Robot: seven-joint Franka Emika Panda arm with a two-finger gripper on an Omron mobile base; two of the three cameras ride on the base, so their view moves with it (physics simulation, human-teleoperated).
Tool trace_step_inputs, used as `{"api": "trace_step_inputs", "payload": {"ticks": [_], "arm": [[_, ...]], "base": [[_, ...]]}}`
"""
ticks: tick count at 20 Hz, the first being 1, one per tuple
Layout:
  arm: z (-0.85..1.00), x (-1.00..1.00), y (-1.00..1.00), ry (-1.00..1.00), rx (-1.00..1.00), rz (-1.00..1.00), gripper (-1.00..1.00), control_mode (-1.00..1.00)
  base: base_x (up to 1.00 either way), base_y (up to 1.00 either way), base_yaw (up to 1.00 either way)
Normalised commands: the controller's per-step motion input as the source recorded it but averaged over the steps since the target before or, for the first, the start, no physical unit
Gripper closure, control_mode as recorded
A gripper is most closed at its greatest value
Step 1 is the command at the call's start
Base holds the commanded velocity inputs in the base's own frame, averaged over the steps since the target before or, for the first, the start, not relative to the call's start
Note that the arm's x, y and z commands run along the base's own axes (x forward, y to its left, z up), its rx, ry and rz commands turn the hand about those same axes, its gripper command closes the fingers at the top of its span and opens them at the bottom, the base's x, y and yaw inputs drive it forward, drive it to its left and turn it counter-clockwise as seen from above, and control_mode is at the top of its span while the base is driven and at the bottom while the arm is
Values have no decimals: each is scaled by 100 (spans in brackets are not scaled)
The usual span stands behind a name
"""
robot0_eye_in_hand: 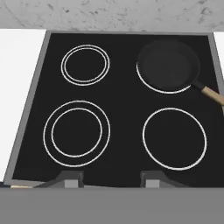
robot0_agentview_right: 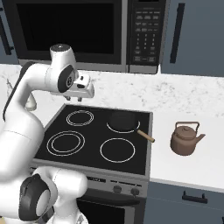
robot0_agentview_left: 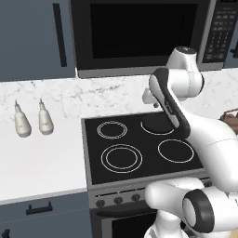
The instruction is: Pick the kettle from the counter and place it on a stove burner. Then turn the burner on.
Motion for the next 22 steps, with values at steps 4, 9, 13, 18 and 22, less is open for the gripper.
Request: {"api": "trace_step_inputs", "payload": {"ticks": [4,9,13,18,22], "arm": [[-10,-21,-41,0,0,-3,-100,-100],[-22,-70,-99,-3,2,-21,-100,-100],[-16,-42,-100,-1,2,-31,-100,-100],[-7,-28,-100,-3,4,-33,-100,-100],[0,-19,-100,-10,8,-30,-100,-100]], "base": [[0,0,0],[0,0,0],[0,0,0],[0,0,0],[0,0,0]]}}
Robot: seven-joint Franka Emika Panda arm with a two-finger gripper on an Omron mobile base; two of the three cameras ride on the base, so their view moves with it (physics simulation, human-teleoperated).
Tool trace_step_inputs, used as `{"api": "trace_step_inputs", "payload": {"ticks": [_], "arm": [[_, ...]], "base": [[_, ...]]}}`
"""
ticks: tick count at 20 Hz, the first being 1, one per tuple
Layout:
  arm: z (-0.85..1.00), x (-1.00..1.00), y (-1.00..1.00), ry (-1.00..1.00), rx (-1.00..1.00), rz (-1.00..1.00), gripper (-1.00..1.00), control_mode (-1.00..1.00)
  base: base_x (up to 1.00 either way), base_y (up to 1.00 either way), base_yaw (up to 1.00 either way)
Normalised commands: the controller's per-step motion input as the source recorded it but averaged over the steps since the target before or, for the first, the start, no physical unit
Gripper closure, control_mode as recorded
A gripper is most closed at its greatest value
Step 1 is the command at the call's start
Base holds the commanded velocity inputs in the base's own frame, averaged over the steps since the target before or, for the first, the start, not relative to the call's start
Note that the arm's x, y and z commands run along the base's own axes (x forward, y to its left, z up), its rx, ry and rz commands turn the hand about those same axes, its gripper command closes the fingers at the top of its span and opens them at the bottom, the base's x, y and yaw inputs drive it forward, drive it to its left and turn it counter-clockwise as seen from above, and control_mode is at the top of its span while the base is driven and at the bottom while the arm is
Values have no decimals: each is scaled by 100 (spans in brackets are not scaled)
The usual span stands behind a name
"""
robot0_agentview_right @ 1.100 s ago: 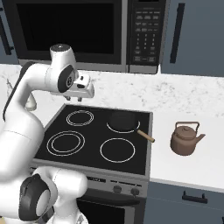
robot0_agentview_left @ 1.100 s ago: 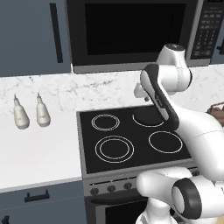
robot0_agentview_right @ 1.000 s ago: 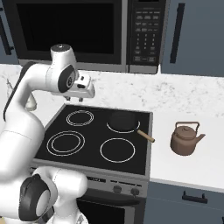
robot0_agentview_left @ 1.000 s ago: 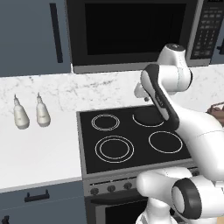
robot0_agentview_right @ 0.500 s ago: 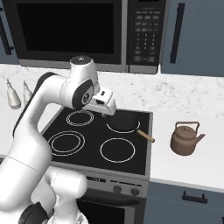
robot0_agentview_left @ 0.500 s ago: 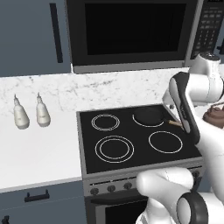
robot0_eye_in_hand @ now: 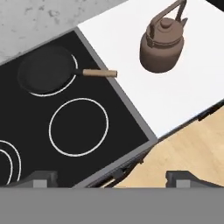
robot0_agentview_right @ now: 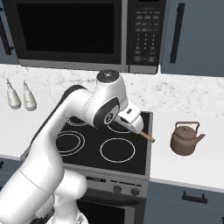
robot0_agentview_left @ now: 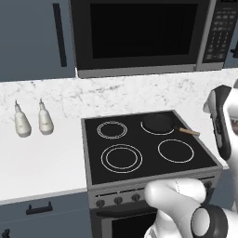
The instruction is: Pick the kettle from the counter and place it on a stove burner. Then turn the burner on.
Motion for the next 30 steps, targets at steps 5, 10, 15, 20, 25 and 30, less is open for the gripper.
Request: {"api": "trace_step_inputs", "payload": {"ticks": [5,10,15,20,25,30], "arm": [[0,-1,-100,-2,12,-35,-100,-100],[0,7,-100,0,16,-38,-100,-100],[-11,58,-100,0,15,-17,-100,-100],[-11,85,-100,0,15,4,-100,-100],[-4,74,-67,0,17,5,-100,-100],[-21,62,-5,7,2,0,-100,-100]], "base": [[0,0,0],[0,0,0],[0,0,0],[0,0,0],[0,0,0],[0,0,0]]}}
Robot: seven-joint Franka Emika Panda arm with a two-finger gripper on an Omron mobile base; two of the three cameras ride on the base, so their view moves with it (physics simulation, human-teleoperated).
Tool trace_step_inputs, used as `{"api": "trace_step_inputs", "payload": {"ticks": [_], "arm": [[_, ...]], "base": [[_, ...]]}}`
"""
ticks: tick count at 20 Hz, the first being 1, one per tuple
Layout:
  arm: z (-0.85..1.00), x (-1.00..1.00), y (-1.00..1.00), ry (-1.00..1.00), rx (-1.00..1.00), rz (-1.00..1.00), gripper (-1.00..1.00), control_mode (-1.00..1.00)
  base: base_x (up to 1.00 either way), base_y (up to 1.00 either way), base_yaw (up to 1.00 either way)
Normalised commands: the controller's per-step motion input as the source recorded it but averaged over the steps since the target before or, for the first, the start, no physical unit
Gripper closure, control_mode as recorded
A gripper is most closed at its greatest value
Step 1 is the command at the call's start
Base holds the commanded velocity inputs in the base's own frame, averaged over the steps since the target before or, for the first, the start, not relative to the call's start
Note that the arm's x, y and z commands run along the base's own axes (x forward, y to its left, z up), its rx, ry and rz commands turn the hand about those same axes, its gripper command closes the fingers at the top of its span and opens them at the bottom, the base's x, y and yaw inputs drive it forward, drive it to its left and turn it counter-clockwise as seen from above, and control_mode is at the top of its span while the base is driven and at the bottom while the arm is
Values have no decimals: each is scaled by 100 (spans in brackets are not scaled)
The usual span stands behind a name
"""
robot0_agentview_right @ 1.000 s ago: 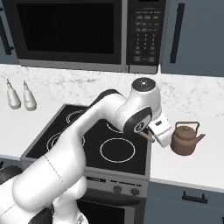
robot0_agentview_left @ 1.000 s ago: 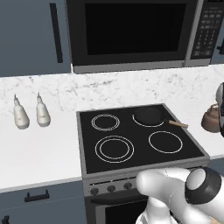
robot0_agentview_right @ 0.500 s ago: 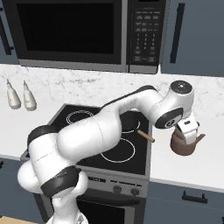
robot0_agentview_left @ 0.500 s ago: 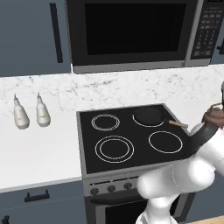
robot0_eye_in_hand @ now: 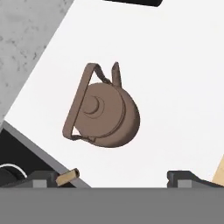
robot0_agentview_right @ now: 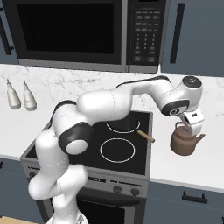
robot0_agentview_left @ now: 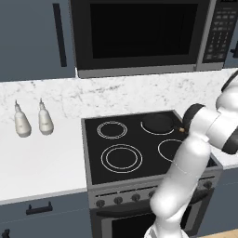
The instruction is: Pick the kettle from the counter and place it on a stove burner. Then turn the burner on.
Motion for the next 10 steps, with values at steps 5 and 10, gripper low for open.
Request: {"api": "trace_step_inputs", "payload": {"ticks": [5,10], "arm": [[-43,41,0,12,0,0,-100,-100],[-37,25,0,7,0,0,-100,-100]], "base": [[0,0,0],[0,0,0]]}}
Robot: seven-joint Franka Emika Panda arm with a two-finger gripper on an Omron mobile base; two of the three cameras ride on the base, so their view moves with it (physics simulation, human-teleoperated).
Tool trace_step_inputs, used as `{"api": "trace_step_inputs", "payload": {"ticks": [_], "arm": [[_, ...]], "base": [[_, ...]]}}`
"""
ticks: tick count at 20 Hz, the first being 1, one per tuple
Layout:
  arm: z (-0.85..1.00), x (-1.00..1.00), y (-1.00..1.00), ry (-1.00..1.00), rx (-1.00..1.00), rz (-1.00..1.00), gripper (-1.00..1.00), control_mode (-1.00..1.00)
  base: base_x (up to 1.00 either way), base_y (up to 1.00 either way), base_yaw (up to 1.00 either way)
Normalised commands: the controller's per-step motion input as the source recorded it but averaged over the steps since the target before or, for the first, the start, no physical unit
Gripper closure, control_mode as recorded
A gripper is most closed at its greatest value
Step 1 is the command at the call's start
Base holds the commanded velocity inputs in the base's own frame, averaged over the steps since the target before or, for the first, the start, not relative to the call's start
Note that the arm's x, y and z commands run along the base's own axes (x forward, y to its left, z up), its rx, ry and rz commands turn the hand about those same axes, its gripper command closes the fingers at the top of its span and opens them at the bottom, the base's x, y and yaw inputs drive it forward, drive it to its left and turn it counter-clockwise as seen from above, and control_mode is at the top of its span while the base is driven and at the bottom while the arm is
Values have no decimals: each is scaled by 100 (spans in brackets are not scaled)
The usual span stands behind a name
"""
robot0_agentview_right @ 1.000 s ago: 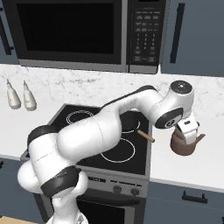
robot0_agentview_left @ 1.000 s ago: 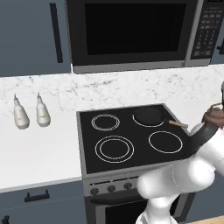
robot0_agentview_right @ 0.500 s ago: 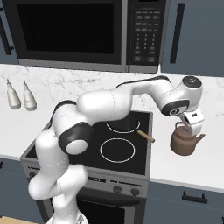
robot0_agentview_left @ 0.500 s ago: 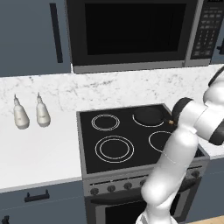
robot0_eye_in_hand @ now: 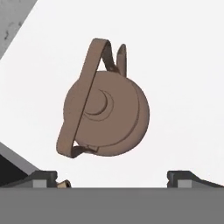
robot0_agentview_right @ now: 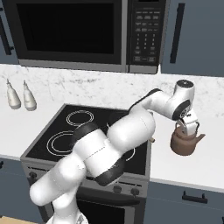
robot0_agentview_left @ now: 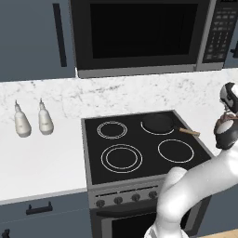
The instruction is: Pick the kettle from the counter and place it on a stove burner. Then turn the burner on.
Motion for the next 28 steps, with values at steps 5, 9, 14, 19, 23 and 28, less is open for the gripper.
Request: {"api": "trace_step_inputs", "payload": {"ticks": [5,9,14,19,23,28], "arm": [[-1,8,-5,0,2,0,-100,-100],[-2,2,-4,0,0,0,-100,-100],[-16,6,-3,0,0,0,-100,-100],[-12,23,0,0,0,0,-100,-100],[-17,33,0,0,0,0,-100,-100],[-29,26,0,1,0,0,-100,-100]], "base": [[0,0,0],[0,0,0],[0,0,0],[0,0,0],[0,0,0],[0,0,0]]}}
